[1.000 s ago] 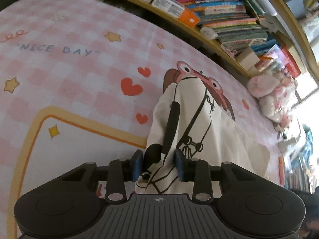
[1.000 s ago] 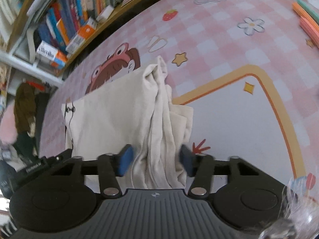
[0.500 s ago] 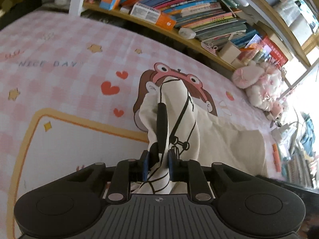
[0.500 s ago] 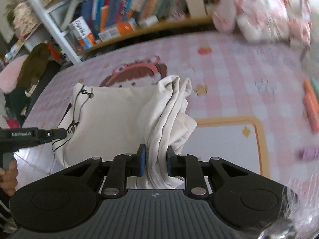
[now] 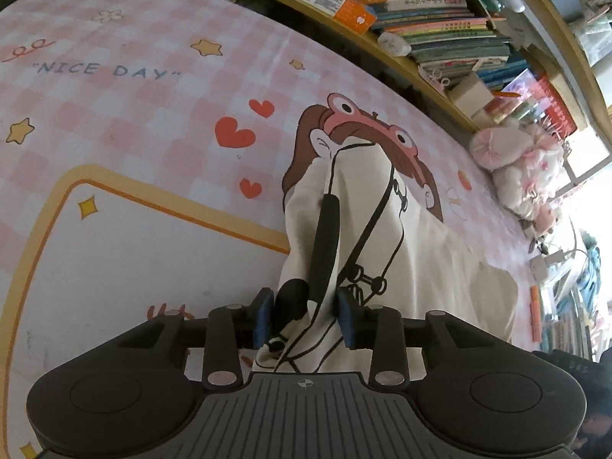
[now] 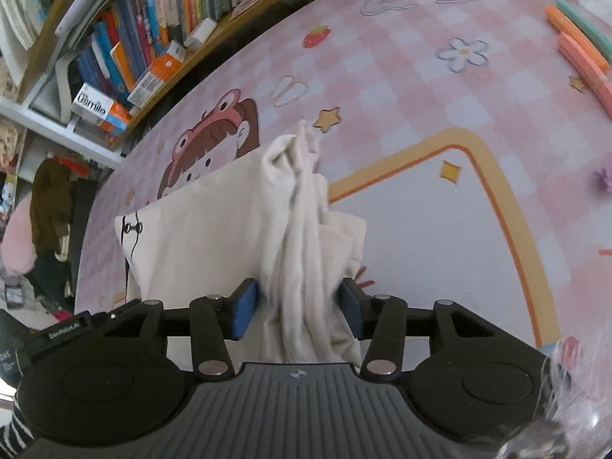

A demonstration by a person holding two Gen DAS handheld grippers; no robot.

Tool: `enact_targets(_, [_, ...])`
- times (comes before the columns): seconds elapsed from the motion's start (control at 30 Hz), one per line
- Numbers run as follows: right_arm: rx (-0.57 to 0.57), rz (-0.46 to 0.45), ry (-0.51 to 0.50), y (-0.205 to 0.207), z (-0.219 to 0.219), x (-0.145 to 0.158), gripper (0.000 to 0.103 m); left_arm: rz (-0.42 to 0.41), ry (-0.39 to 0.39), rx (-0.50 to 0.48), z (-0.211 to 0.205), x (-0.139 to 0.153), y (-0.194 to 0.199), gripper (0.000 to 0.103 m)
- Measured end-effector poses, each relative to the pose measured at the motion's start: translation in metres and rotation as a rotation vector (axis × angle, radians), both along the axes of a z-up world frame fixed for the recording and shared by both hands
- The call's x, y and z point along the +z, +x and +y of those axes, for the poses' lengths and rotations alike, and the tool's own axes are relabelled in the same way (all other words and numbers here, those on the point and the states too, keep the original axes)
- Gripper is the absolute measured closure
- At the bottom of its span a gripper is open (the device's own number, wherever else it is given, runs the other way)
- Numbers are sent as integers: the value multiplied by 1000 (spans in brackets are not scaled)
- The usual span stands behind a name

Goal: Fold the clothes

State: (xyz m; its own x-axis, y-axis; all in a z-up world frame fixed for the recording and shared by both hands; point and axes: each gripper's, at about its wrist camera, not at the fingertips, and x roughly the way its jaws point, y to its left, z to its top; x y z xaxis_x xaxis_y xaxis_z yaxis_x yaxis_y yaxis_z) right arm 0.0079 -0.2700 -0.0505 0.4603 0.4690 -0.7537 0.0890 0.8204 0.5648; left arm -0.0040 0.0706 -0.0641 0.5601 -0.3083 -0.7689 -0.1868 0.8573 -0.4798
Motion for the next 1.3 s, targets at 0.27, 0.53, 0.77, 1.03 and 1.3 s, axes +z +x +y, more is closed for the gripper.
enact_targets(0.27, [153, -154, -191, -14, 26, 23, 82, -82, 125, -88, -25, 26, -12, 86])
enact_targets(0.53, [67, -66, -107, -12, 6, 15, 64, -9, 18, -59, -5, 8, -6, 71])
enact_targets(0.77, [53, -22, -64, -3, 2, 5, 56, 3, -27, -45, -3, -3, 3, 64])
enact_targets(1.03, [137, -70, -94, 0, 12, 9, 81, -22, 19, -56, -14, 3, 1, 88])
enact_targets(1.3, [136, -172, -95, 3, 6, 33, 83, -98, 13, -55, -19, 30, 0, 88])
